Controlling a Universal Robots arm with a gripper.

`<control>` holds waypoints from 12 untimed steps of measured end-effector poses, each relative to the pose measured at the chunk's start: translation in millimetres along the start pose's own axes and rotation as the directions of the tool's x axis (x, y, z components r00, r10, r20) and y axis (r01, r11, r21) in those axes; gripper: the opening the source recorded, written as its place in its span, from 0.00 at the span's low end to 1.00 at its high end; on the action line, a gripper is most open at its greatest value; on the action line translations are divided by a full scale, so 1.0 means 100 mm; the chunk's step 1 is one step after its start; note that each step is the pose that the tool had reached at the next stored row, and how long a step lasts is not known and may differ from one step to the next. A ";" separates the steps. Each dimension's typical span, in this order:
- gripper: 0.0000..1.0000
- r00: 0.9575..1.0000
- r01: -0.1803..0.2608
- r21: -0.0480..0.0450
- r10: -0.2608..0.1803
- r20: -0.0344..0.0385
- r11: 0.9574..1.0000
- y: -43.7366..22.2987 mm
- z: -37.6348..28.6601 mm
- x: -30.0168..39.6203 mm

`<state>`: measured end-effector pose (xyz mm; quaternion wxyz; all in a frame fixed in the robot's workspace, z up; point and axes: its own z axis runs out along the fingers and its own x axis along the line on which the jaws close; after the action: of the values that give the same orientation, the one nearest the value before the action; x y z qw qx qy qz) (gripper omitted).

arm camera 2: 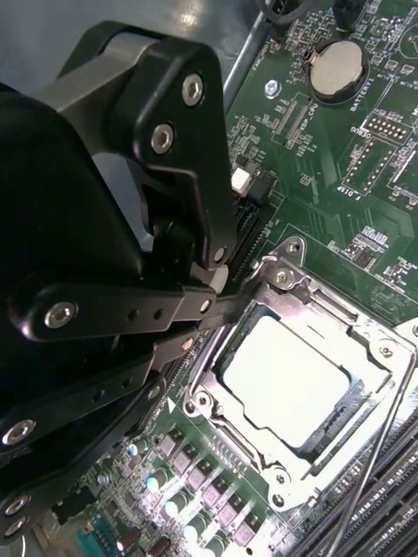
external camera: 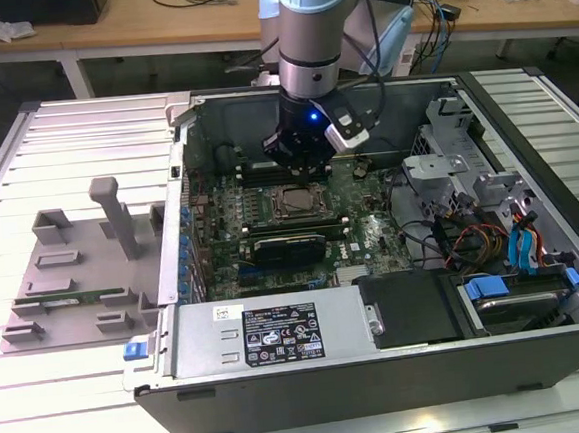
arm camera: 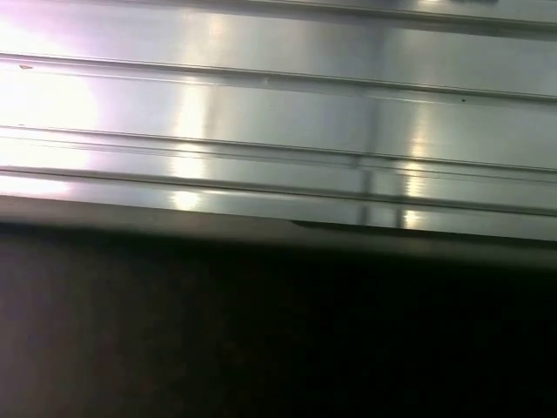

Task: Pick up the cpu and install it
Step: 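Install the first cpu locking lever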

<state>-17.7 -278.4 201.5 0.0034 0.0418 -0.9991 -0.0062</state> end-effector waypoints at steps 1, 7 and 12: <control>0.11 1.000 0.001 0.000 -0.001 0.000 1.000 0.003 0.001 -0.002; 0.11 1.000 0.003 0.002 -0.003 0.003 1.000 0.005 -0.088 0.000; 0.11 1.000 0.003 0.003 -0.003 0.003 1.000 -0.103 -0.095 0.020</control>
<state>-18.7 -289.0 210.9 0.0016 0.0432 -0.9991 -0.0048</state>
